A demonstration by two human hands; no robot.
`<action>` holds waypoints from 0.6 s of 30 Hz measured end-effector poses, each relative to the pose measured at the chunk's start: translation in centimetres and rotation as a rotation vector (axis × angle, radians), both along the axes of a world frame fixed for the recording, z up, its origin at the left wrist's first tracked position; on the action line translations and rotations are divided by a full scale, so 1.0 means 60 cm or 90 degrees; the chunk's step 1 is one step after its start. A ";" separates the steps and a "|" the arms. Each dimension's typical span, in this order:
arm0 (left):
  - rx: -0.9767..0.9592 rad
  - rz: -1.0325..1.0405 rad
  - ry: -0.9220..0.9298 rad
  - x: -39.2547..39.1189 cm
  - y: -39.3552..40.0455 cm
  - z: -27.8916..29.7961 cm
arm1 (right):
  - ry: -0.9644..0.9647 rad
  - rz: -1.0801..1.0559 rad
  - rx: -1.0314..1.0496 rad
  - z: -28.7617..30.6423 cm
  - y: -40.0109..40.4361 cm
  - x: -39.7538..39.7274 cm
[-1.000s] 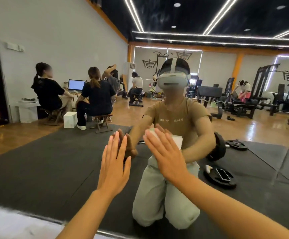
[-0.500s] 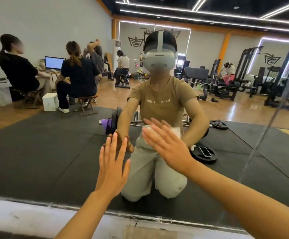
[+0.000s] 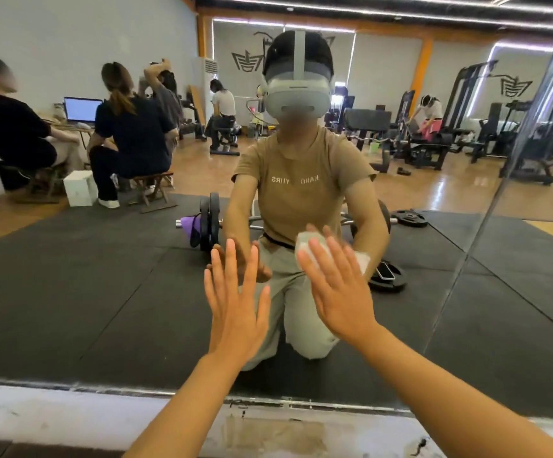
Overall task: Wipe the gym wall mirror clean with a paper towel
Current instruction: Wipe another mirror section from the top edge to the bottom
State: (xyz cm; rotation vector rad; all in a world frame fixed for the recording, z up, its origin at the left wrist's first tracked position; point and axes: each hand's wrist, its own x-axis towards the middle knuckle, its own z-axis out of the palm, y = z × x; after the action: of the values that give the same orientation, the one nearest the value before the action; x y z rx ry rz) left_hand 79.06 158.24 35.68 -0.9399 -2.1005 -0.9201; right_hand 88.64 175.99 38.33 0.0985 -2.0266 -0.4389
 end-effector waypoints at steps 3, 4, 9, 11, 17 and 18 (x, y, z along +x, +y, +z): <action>0.010 0.002 -0.010 0.014 0.018 -0.011 | -0.075 -0.041 0.078 -0.097 0.023 0.035; 0.013 0.003 -0.008 0.019 0.026 -0.013 | -0.106 -0.056 0.099 -0.122 0.029 0.047; -0.016 0.010 0.035 0.052 0.073 -0.032 | -0.179 -0.106 0.185 -0.134 0.065 0.095; -0.014 0.022 0.030 0.059 0.086 -0.044 | -0.138 -0.109 0.179 -0.089 0.078 0.103; -0.015 0.018 0.062 0.075 0.115 -0.050 | 0.110 -0.132 0.018 0.072 0.121 0.108; -0.014 0.016 0.060 0.078 0.119 -0.052 | 0.148 -0.128 -0.033 0.092 0.124 0.108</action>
State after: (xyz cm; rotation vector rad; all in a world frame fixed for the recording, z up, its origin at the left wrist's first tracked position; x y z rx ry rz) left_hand 83.71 165.40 32.57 -0.9480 -2.0419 -0.8261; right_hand 95.15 183.40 43.84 -0.1820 -1.8226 -0.4988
